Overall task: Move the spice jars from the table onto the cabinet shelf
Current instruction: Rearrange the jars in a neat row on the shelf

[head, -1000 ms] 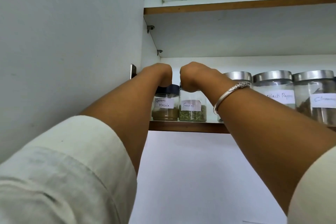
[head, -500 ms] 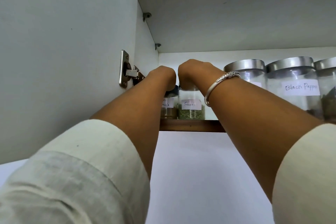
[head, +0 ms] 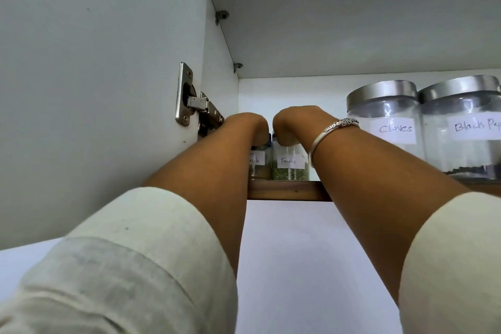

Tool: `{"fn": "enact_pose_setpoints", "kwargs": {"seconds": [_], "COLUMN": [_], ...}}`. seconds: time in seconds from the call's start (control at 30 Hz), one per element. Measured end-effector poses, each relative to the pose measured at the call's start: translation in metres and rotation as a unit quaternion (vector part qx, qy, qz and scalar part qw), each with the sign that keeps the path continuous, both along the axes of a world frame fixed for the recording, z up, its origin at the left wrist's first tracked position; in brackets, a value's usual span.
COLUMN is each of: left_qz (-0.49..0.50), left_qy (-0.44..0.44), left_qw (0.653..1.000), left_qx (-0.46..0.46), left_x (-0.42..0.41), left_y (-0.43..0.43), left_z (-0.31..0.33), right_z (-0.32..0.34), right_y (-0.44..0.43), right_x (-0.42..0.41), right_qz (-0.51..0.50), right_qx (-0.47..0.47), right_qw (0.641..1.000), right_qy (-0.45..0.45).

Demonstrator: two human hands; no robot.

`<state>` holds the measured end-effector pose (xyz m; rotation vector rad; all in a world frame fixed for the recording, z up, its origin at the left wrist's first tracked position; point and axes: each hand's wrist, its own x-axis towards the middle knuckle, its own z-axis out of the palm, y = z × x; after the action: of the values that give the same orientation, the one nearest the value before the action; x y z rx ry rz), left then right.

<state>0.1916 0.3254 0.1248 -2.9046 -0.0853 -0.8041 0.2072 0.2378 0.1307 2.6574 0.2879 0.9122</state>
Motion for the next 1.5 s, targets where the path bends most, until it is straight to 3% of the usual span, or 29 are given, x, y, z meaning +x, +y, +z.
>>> {"fn": "enact_pose_setpoints", "kwargs": {"seconds": [0.17,0.43,0.6,0.83,1.03,1.3,1.5], "left_qz": [0.002,-0.026,-0.061,-0.130,-0.148,-0.223,-0.257], "left_qy": [0.024,0.009,-0.069,-0.164,-0.206,-0.168,-0.112], "left_qw": [0.999,1.000,0.991,0.971,0.966,0.959,0.959], "left_qx": [0.026,0.013,-0.099,-0.115,-0.047,-0.049,-0.032], "left_x": [0.001,0.008,0.009,0.007,-0.017,-0.086,-0.122], "left_y": [-0.002,-0.002,-0.005,-0.004,-0.010,-0.023,-0.053], "left_z": [-0.003,-0.007,-0.009,-0.013,-0.025,-0.015,-0.007], "right_z": [0.003,-0.002,-0.007,-0.015,-0.022,-0.012,0.005], "right_y": [-0.003,0.000,-0.003,-0.002,-0.014,-0.050,-0.106], "right_x": [0.010,0.012,0.007,-0.011,-0.039,-0.103,-0.146], "right_qz": [-0.001,0.000,0.031,0.037,-0.041,0.036,-0.004], "right_qx": [-0.036,-0.035,0.028,0.080,-0.064,-0.103,-0.037], "right_qw": [0.998,0.999,0.999,0.994,0.994,0.986,0.992], "right_qy": [0.054,0.013,-0.021,-0.059,-0.079,-0.128,-0.119]}}
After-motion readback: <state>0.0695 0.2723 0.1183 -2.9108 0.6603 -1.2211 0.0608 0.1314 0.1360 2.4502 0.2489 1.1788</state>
